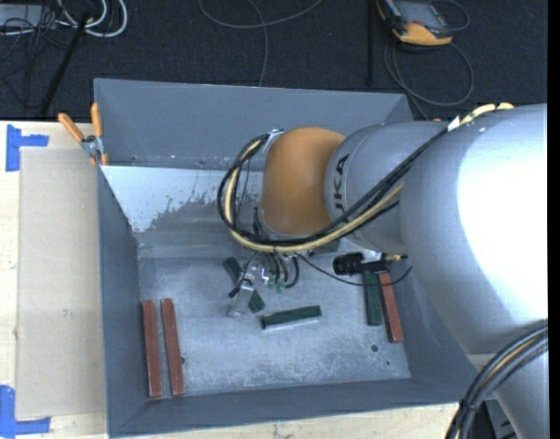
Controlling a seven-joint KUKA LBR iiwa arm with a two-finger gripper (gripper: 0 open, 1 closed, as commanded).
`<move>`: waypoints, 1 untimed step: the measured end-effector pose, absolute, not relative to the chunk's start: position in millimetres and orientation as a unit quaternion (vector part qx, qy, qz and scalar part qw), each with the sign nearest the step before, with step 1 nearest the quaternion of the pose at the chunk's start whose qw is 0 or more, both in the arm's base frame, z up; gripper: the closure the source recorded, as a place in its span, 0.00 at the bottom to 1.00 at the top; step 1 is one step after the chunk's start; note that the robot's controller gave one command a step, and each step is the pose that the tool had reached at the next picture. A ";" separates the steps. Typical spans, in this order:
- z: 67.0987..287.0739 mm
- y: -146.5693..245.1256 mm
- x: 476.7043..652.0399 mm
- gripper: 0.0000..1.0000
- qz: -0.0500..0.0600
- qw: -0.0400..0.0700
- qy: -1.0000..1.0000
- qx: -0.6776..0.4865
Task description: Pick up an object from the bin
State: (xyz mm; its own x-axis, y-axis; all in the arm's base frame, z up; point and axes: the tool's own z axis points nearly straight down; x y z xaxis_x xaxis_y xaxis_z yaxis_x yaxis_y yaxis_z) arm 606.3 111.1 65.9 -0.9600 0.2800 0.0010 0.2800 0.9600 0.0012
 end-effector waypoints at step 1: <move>67.1 111.0 607.0 1.00 -0.001 0.000 -0.990 -0.142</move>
Offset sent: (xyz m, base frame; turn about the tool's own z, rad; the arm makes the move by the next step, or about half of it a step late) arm 0.0000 0.0000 0.0000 0.0000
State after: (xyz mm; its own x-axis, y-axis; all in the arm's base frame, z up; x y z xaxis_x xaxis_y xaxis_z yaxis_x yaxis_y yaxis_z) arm 607.0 111.0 67.1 -0.9597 0.2809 0.0000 0.2809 0.9597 0.0017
